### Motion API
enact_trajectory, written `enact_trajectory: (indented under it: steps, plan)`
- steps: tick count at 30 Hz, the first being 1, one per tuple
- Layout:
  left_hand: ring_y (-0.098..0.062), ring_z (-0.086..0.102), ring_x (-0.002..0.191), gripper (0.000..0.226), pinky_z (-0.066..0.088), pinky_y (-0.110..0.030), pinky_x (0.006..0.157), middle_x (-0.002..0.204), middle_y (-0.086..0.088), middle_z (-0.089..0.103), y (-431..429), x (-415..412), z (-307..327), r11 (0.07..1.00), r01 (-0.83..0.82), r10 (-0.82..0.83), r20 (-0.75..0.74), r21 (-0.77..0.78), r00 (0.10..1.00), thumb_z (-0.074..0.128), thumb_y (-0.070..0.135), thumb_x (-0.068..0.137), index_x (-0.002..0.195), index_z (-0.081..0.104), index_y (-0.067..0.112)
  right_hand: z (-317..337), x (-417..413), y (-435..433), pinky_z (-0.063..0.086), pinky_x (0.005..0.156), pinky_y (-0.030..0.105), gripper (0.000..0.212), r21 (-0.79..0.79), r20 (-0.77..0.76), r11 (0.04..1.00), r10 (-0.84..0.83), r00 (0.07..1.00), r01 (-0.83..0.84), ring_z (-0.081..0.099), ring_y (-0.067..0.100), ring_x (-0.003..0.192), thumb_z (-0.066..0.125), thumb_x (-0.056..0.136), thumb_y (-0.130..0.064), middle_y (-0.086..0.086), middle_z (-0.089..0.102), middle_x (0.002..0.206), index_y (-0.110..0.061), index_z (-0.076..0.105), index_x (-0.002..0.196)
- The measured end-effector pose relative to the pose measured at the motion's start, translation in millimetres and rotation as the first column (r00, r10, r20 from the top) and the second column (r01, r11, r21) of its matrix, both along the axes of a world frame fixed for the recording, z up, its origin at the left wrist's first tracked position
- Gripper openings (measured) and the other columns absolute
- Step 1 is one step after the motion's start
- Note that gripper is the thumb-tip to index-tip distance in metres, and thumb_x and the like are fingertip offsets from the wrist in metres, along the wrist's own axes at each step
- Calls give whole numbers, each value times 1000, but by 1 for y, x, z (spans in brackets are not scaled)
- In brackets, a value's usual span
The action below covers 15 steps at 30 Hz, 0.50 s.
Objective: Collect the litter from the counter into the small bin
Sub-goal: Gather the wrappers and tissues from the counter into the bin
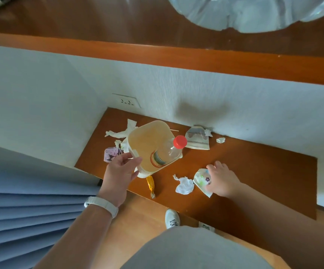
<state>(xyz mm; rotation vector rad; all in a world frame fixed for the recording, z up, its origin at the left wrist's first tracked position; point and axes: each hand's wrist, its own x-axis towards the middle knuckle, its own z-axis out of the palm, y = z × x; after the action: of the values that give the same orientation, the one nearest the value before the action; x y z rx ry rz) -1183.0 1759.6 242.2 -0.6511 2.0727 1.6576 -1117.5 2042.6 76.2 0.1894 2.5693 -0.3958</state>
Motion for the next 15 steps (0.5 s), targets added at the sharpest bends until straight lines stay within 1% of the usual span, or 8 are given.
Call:
enact_trajectory:
  steps: [5,7,9,11,15]
  plan:
    - [-20,68,114,33,56,-41,104,119,-6,74,5,-5,2,1000,5,-5,-6,23,1000,71,19,96,128,66,10,5,2,7,53,84,36,41,-99,45,988,-115,992,119,56,15,97,65,88,-37,-3,51,112,-23,48,121]
    - [-19,67,114,34,56,-41,104,119,-4,73,6,-6,2,1000,20,-20,-6,18,1000,71,20,96,128,65,12,11,4,13,55,79,34,32,-143,75,976,-157,985,167,59,14,89,66,87,-32,-6,56,104,-24,50,114]
    - [-19,67,113,33,56,-41,105,118,-3,73,8,-9,3,999,33,-33,-11,11,999,71,21,96,127,66,13,18,6,18,58,76,36,22,-172,83,964,-193,978,205,62,15,84,63,87,-25,-5,60,97,-25,52,106]
    - [-18,67,114,31,55,-41,106,119,-4,73,10,-11,3,999,37,-37,-8,30,999,71,19,96,127,66,12,28,8,22,60,75,35,16,-204,59,949,-232,971,240,63,15,83,61,89,-22,-5,63,98,-26,53,102]
    - [-22,66,117,33,53,-43,108,122,-6,73,14,-14,3,997,56,-56,-7,50,998,70,18,97,129,65,11,58,8,29,57,65,25,12,-279,-64,907,-347,936,317,64,12,82,58,93,-26,-8,62,99,-27,52,103]
